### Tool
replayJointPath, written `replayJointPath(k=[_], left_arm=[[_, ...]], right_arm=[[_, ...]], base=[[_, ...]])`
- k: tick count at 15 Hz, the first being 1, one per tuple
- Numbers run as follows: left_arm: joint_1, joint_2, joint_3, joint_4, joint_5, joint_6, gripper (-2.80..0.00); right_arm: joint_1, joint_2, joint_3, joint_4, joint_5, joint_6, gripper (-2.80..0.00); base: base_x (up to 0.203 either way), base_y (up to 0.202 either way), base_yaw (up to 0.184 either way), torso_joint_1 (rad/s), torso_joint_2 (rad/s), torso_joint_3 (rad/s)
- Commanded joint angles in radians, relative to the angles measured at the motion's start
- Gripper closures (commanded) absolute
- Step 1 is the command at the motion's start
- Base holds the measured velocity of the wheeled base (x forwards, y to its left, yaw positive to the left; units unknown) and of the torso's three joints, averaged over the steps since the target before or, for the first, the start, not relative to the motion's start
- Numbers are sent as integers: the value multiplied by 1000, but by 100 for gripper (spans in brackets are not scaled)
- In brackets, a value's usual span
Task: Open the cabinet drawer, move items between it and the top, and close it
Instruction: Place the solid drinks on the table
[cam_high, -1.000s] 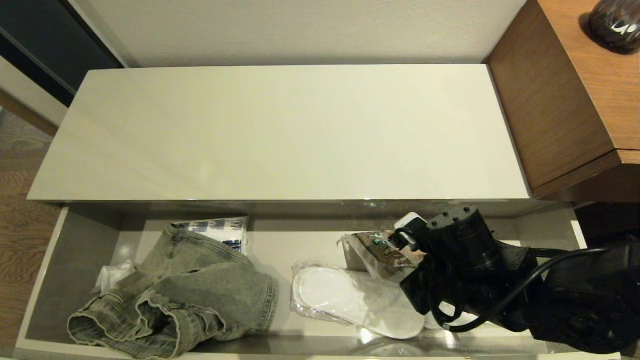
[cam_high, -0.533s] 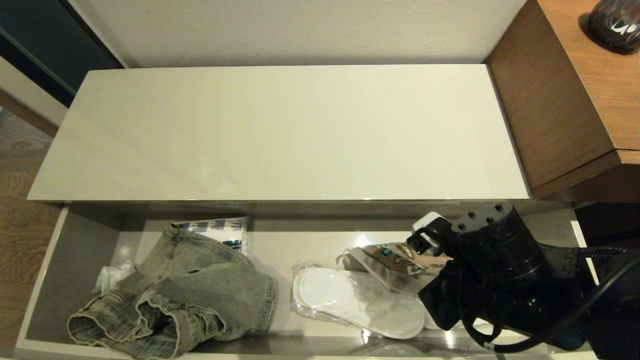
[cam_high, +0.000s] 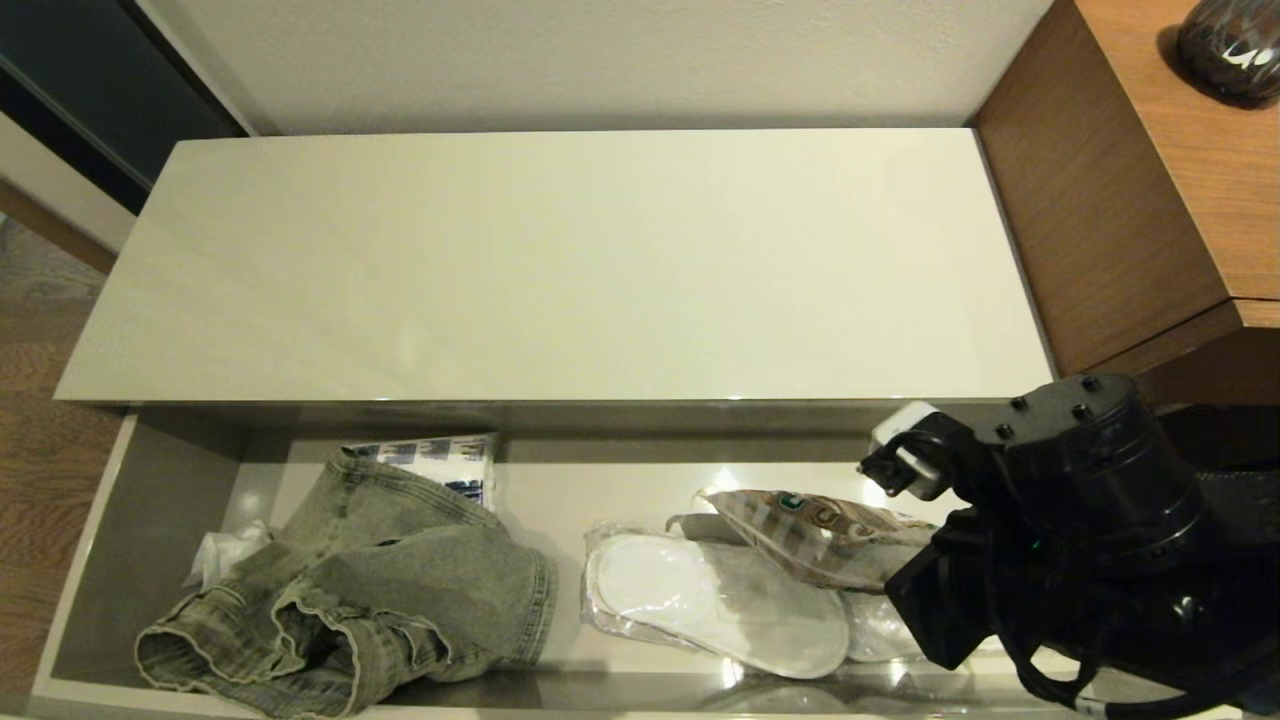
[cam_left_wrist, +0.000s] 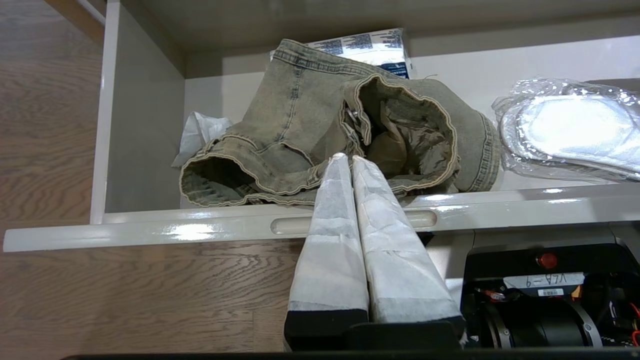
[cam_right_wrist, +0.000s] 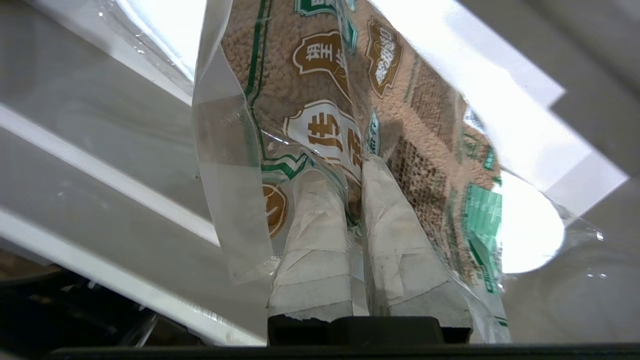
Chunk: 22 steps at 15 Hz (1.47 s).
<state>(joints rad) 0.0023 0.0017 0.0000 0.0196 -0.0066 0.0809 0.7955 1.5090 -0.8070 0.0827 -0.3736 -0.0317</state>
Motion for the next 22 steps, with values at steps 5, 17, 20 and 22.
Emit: replayJointPath(k=[5,17,20,22], left_arm=[[2,0,0,2,-1,4,0],[1,0,0,0,-1,2,0],[1,0,0,2,-1,2,0],[1,0,0,1,-2,4,0]], right_arm=[[-1,-126,-172,231,-4,-1,0],[-1,-233,-436,551,-52,-11,0],[-4,-250,-508,614,-75,-12,0],[-8,-258,-558,644,-86,-27,0]], base=[[0,0,0,0,0,0],[0,0,0,0,0,0],[0,0,0,0,0,0],[0,0,0,0,0,0]])
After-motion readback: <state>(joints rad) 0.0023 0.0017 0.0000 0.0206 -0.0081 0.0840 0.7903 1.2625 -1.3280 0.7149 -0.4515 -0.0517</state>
